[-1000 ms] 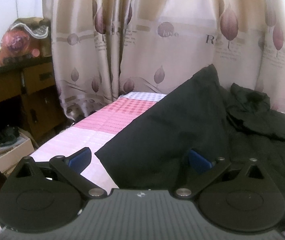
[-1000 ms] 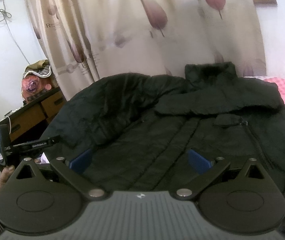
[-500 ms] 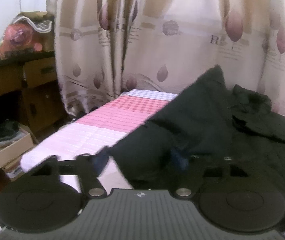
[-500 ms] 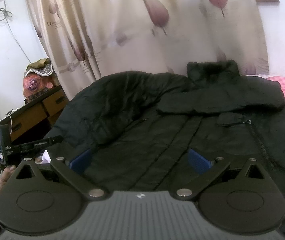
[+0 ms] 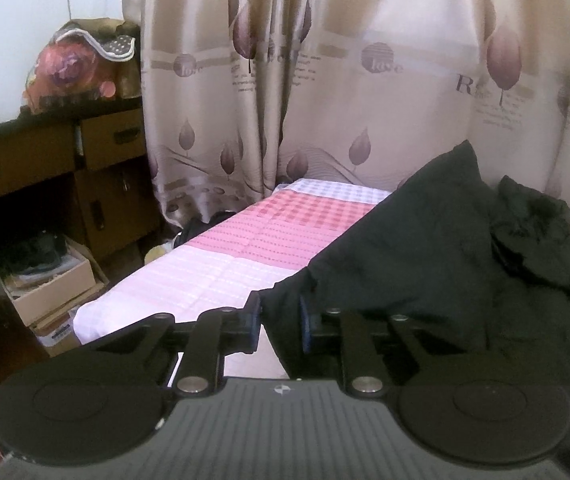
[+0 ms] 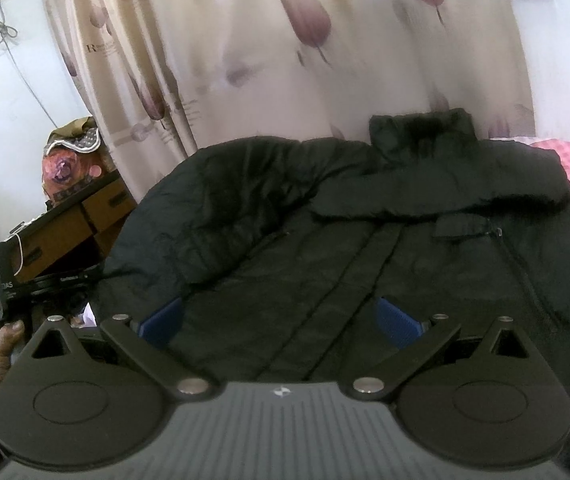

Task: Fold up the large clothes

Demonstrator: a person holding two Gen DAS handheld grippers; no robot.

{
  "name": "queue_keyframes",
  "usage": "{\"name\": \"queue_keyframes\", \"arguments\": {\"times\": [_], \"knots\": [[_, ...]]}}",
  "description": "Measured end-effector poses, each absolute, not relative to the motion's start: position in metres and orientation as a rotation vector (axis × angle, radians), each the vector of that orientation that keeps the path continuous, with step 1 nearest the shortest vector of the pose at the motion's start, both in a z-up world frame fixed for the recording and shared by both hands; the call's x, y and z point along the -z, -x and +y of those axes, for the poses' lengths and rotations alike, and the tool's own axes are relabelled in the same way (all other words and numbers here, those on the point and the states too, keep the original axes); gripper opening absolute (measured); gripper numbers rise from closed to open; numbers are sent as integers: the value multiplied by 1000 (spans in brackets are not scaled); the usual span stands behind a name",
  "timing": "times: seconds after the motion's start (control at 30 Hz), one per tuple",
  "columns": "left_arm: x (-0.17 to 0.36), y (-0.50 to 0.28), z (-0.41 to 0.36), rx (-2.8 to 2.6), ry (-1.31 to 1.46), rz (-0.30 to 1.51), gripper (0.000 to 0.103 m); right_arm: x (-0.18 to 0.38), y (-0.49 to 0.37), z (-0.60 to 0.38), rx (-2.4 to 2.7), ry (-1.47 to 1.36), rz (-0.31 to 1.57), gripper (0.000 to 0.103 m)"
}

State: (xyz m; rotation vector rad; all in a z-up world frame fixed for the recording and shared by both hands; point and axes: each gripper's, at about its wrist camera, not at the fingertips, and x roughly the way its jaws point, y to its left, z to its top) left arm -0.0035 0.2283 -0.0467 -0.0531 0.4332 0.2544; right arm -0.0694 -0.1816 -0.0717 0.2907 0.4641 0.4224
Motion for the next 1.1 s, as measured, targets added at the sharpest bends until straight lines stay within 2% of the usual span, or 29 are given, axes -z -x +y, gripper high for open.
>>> {"name": "queue_keyframes", "arguments": {"times": [0.23,0.53,0.57,0.6,0.63,0.83,0.93,1.0,1.03,1.07,1.1], "knots": [[36,-2,239,-330,46,409,20,72,67,-181,-425,-287,469,103],[-15,-49,296,-496,85,338,18,73,64,-178,-432,-270,474,103],[-19,-57,300,-521,79,331,16,74,64,-178,-430,-268,475,103],[-23,-65,306,-548,79,323,5,74,64,-178,-430,-268,477,103],[-27,-73,311,-584,76,314,1,73,63,-178,-429,-269,479,103],[-31,-124,344,-700,44,345,1,74,60,-174,-426,-257,492,103],[-29,-121,339,-636,100,344,1,71,53,-174,-413,-212,482,103],[-26,-113,318,-558,117,340,4,63,42,-172,-418,-141,483,103],[-25,-110,307,-507,129,347,9,60,35,-171,-429,-112,472,103],[-22,-109,297,-459,142,355,24,56,28,-169,-438,-83,458,103],[-19,-105,282,-398,155,361,42,54,20,-167,-442,-50,447,103]]}}
